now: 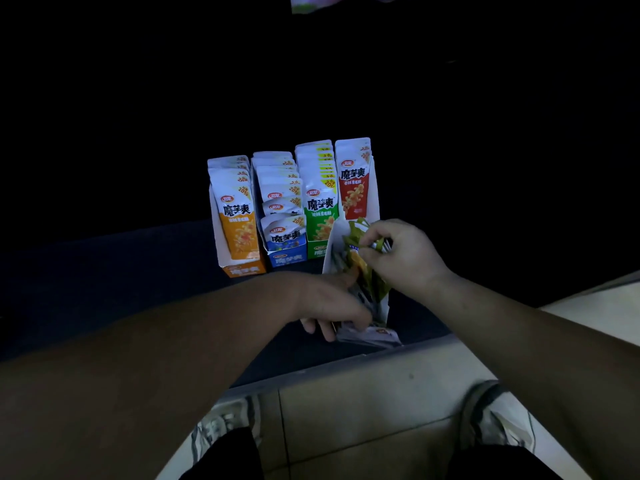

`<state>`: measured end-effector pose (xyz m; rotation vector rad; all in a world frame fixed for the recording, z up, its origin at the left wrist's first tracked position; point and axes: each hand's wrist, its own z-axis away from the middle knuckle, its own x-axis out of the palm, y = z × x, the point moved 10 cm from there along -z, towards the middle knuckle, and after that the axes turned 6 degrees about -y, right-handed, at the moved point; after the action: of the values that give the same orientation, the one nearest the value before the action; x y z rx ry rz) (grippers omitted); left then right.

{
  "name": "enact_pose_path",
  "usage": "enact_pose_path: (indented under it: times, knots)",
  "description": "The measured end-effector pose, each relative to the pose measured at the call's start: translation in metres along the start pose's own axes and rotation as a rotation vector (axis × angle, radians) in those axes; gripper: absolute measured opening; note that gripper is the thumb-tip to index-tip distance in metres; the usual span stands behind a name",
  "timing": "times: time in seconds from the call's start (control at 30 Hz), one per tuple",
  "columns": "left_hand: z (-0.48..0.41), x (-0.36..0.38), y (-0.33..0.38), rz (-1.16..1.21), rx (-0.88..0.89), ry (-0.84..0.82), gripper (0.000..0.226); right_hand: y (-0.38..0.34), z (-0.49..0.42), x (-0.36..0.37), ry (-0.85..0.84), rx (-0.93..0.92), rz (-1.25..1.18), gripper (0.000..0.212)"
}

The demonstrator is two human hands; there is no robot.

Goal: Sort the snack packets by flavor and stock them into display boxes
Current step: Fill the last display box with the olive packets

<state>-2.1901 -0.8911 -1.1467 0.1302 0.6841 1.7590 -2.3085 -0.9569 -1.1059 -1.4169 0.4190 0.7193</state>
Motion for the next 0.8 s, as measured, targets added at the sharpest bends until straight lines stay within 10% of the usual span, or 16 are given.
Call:
enact_pose_path:
  times: [0.4, 0.8]
  knots:
    - [-0.002, -0.012, 0.008, 0.089, 0.005, 0.131, 0.055, 0.005, 0.000, -0.006, 0.005, 0.079, -0.147, 0.011]
    - [-0.004, 0.006, 0.020, 0.146, -0.135, 0.009, 0.065, 0.016, 0.000, -0.007, -0.019, 0.103, -0.202, 0.009]
